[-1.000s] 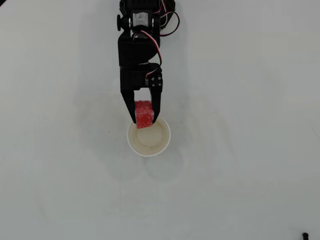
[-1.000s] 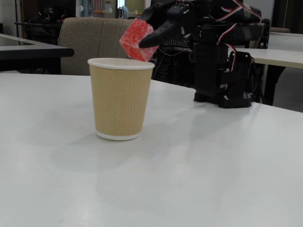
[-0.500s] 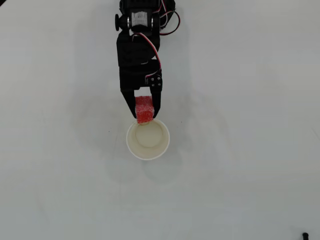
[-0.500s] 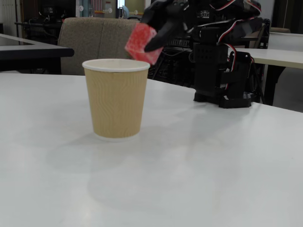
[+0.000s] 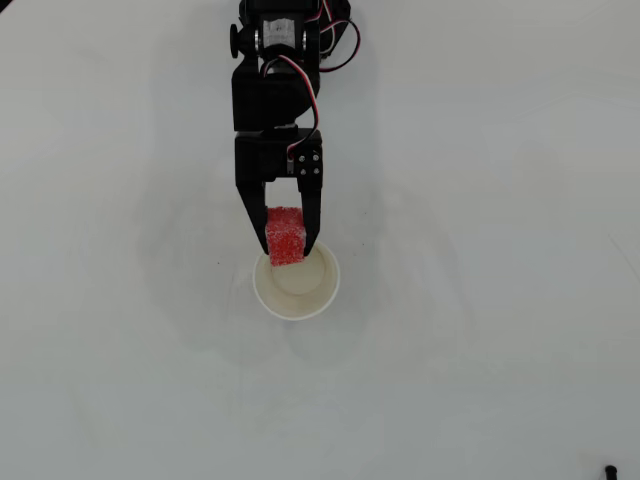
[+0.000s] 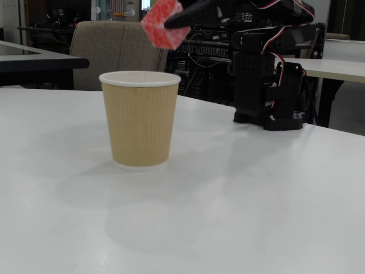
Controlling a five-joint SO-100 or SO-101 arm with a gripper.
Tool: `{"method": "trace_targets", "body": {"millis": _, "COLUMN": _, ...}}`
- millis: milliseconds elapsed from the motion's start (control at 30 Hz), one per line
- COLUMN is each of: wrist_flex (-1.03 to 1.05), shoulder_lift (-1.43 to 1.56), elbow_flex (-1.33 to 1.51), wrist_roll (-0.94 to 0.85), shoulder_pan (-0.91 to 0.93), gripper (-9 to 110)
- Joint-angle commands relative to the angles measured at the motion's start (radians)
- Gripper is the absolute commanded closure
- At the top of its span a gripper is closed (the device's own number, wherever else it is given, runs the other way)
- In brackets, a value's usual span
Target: Grasp a red cube and put it in the cup.
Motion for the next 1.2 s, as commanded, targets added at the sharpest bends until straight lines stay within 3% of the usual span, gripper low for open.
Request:
{"method": "trace_targets", "body": {"millis": 0, "wrist_flex": -0.040, "shoulder_lift": -0.072, "elbow_flex": -0.112, "wrist_roll": 0.009, "shoulder_pan": -0.015, "gripper": 101}}
{"method": "trace_targets", "body": {"millis": 1167, "wrist_flex": 0.034, "shoulder_lift": -0.511, "elbow_flex": -0.423, "wrist_roll": 0.009, "shoulder_pan": -0.028, "gripper": 101}}
